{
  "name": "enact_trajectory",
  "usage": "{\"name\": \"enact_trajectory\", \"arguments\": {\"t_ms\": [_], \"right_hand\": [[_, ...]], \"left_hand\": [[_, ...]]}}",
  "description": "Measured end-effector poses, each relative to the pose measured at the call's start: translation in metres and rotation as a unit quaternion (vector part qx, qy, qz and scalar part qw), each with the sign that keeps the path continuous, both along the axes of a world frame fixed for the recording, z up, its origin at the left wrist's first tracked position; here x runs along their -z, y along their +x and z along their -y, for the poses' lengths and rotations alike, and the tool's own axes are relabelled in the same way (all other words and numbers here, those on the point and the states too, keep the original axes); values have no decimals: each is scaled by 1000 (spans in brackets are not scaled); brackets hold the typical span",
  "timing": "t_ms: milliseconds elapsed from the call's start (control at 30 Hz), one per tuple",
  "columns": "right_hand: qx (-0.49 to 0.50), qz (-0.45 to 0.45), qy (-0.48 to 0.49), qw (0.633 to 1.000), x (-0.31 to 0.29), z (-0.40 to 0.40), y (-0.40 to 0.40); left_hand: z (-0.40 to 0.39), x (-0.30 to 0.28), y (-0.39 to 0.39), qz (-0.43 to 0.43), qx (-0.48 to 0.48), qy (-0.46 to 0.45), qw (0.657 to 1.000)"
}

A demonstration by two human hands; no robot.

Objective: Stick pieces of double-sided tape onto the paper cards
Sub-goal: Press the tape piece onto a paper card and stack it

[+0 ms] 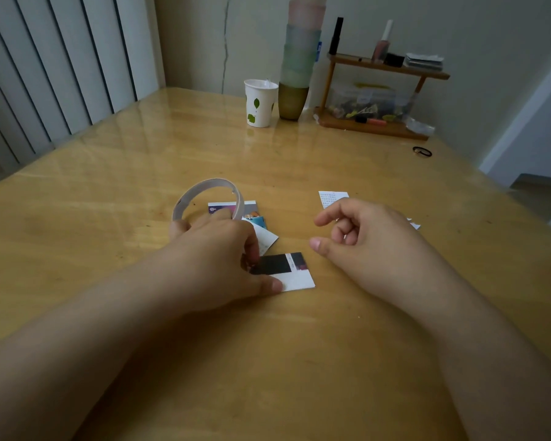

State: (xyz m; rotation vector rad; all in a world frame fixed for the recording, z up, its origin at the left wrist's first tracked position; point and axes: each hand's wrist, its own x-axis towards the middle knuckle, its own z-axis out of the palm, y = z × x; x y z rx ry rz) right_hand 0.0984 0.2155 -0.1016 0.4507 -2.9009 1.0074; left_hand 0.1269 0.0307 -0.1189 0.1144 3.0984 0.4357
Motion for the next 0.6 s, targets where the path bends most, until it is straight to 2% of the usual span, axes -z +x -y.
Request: {"name": "enact_trajectory", "arguments": {"t_ms": [333,600], "right_hand": [[-2,-8,-23,1000,1,-2,-2],[-46,18,20,999,9,9,3]], "left_hand": [[3,-1,-3,0,-8,-18,1000],[4,1,-4,-8,-11,-7,1000]]}}
